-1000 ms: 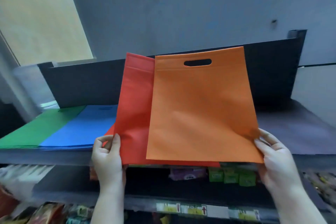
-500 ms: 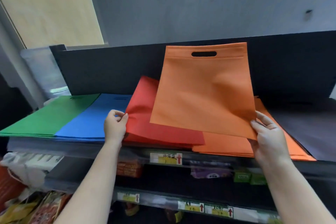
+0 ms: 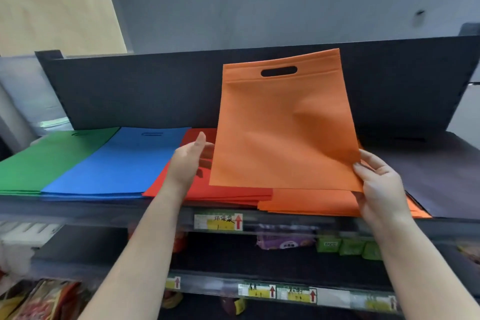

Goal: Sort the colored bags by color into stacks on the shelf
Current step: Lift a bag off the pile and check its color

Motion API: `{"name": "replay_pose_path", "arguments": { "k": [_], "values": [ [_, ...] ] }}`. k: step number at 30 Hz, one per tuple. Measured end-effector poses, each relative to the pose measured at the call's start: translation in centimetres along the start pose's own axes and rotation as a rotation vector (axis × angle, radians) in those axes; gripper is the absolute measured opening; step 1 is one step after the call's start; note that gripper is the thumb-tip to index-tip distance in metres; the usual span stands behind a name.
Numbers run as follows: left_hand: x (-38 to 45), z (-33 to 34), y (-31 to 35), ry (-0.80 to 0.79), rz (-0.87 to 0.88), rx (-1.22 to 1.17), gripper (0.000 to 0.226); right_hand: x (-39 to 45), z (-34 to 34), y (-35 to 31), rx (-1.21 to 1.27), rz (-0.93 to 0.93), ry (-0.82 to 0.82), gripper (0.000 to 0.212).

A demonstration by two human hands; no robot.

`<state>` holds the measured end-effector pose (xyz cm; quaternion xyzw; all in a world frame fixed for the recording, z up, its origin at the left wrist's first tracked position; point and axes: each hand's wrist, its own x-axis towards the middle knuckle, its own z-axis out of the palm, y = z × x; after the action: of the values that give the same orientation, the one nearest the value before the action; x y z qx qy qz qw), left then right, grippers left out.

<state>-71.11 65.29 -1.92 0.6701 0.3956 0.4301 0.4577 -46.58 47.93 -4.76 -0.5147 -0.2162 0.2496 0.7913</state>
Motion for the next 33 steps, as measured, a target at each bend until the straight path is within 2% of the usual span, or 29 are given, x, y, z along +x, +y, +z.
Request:
{"name": "replay_pose_path", "arguments": {
  "k": [2,5,8,10,13,17,20,24,29,33],
  "values": [
    [-0.5,2.1,0.6,-0.102,0.011,-0.029,0.029,0.1,-0.9,-0.5,-0.045,-0.020,0.014,0.025],
    [-0.4,4.5,0.7,-0.128,0.053,0.018,0.017,0.3,-2.4,-1.4,-0.220,-0.134,0.056,0.028],
    [0.1,6.3,0.3,-0.100,0.149,0.228,0.023,1.0,-3.8,-2.4,-0.618,-0.323,0.125,0.019],
    [0.4,7.3,0.2,-0.074,0.216,0.443,0.024,1.4,-4.5,-2.8,-0.856,-0.376,0.167,0.018],
    [0.4,8.6,0.2,-0.035,0.253,0.751,0.024,2.0,-5.2,-2.7,-1.100,-0.367,0.158,0.024],
    [0.1,9.9,-0.1,-0.105,0.235,1.063,0.029,2.4,-6.0,-2.4,-1.375,-0.230,0.079,0.032],
    [-0.6,10.7,0.2,-0.127,0.236,1.312,0.044,2.2,-6.5,-2.6,-1.513,-0.201,0.036,0.037],
    [-2.3,13.1,2.2,-0.038,0.431,1.350,0.042,1.8,-7.9,-4.1,-1.514,-0.360,0.038,0.040],
    [-4.1,19.6,6.7,-0.120,0.602,1.246,0.045,2.2,-12.0,-8.5,-1.629,-0.492,0.000,0.042],
    [-5.6,26.6,10.6,-0.209,0.739,1.205,0.046,2.6,-17.2,-13.0,-1.803,-0.507,-0.001,0.046]
  ]
}}
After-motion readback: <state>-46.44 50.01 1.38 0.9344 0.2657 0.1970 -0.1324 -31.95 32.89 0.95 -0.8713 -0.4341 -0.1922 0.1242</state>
